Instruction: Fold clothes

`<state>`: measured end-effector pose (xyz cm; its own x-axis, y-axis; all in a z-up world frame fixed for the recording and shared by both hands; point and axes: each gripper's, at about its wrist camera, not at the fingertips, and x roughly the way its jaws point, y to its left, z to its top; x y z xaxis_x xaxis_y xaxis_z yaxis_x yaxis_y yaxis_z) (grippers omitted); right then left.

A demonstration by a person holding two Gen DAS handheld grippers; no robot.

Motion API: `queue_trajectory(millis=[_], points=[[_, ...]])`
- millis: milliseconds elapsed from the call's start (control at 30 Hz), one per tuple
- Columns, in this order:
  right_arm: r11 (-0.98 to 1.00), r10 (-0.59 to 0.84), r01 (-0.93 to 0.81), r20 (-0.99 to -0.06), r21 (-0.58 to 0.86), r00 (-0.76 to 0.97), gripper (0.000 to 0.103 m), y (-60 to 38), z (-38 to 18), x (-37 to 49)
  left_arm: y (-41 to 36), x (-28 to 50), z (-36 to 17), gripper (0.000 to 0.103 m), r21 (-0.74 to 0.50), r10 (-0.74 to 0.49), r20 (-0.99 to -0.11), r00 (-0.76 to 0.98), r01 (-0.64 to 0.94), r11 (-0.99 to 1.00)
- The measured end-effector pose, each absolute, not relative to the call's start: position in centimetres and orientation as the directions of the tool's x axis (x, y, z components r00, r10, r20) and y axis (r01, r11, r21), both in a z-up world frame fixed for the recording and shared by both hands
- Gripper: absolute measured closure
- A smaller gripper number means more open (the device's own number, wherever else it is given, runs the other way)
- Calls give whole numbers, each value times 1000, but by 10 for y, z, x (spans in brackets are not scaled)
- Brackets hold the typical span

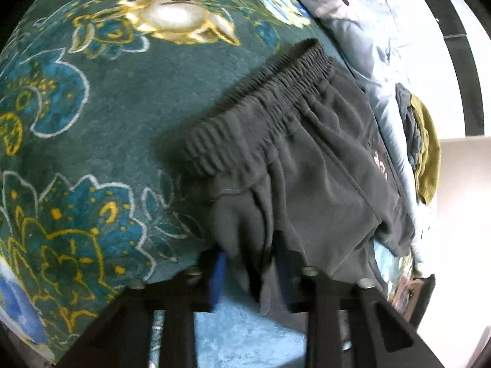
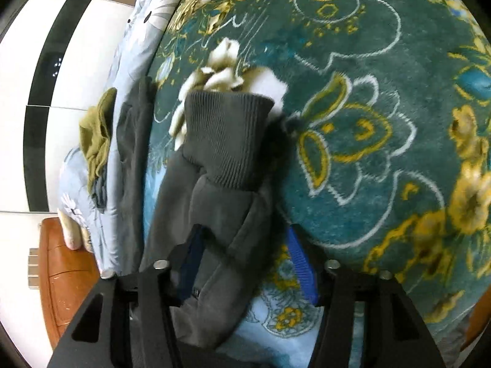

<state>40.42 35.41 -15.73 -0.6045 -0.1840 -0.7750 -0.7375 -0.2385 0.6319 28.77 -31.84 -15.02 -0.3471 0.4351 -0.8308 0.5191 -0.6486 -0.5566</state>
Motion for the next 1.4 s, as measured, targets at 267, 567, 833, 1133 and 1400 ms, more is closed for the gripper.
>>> queue_trajectory(millis=[267, 567, 833, 1133, 1400], points=[[-402, -146, -619, -715, 675, -684, 98, 362, -71, 349, -326, 275, -103, 94, -645, 442, -762, -473, 492, -585], [-570, -94, -436, -582, 697, -808, 99, 343, 45, 335, -357, 305, -35, 94, -701, 481, -706, -520, 419, -577], [-533, -77, -587, -726, 609, -684, 99, 349, 7, 336, -349, 279, -71, 94, -659, 505, -752, -424, 491, -569], [-475, -78, -675, -791, 565, -607, 99, 384, -14, 227, -345, 192, -86, 88, -705, 585, -695, -418, 557, -440], [-524, -116, -698, -852, 489, -510, 98, 392, -48, 99, -348, 143, -121, 88, -636, 508, -754, -416, 654, -410]])
